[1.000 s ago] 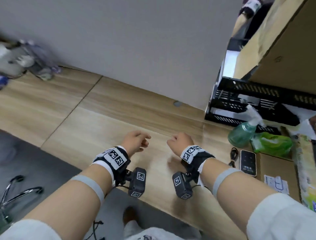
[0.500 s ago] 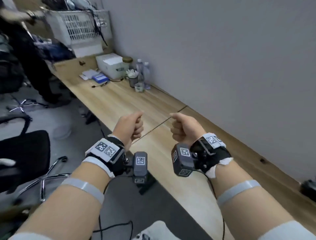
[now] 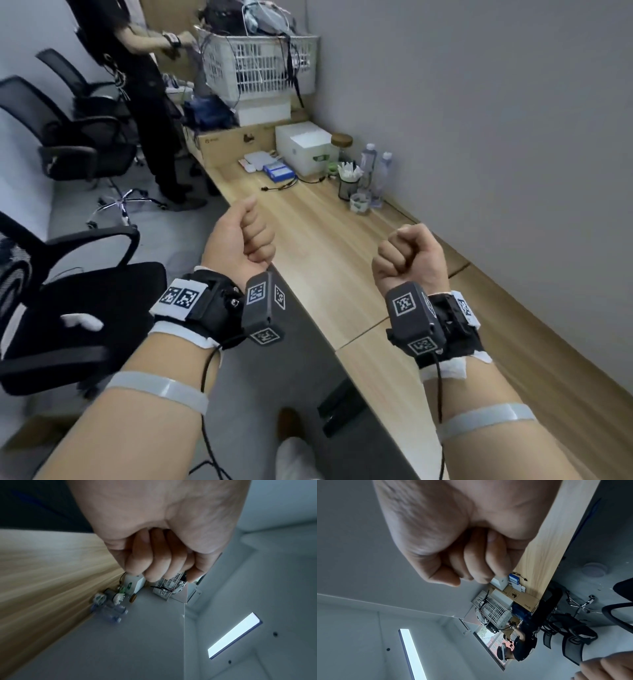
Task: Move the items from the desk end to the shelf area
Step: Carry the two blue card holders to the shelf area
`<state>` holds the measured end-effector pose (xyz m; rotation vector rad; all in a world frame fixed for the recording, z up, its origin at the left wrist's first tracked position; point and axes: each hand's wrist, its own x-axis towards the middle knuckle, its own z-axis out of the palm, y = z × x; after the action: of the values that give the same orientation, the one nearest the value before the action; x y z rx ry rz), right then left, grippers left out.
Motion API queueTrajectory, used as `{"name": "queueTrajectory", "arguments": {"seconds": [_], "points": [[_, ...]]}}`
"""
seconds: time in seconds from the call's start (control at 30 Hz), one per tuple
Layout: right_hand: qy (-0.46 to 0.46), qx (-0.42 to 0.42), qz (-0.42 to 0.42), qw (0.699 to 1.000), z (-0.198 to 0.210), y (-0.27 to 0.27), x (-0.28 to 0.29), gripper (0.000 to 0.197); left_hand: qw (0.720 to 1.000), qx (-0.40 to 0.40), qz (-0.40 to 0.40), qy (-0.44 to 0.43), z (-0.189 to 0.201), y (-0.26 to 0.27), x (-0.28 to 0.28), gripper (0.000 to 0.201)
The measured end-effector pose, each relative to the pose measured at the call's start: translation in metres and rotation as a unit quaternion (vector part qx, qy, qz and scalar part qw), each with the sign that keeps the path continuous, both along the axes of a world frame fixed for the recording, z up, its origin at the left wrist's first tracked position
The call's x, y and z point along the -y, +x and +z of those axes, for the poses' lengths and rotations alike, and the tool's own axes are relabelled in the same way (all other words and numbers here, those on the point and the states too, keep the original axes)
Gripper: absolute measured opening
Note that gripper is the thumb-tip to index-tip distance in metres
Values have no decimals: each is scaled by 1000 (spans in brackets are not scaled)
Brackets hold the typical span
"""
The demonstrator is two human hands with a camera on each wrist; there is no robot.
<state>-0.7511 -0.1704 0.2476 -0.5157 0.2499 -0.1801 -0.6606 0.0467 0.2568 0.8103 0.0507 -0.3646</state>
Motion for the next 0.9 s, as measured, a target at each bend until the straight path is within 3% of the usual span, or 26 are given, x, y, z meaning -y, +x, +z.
{"name": "queueTrajectory", "arguments": {"seconds": [0.13,0.27,0.33,0.47,0.53,0.77,0.9], "points": [[-131,-40,41,990,-9,94,-6,42,996,42,13,81,-12,83,-6,49],[-332,-78,61,938,-11,197,-8,44,989,49,39,133,-7,177,-7,48],[-490,-102,49,864,-12,241,-7,41,982,59,49,175,-3,218,-7,46],[-782,-132,76,605,-15,317,-3,43,955,80,57,280,-3,287,-2,45],[-833,-138,92,529,-22,347,-2,39,946,82,52,308,-7,315,2,44],[-859,-216,176,429,-67,444,4,29,946,42,22,320,-37,418,34,40],[-832,-257,304,386,-90,501,13,29,951,0,0,310,-62,489,49,34]]}}
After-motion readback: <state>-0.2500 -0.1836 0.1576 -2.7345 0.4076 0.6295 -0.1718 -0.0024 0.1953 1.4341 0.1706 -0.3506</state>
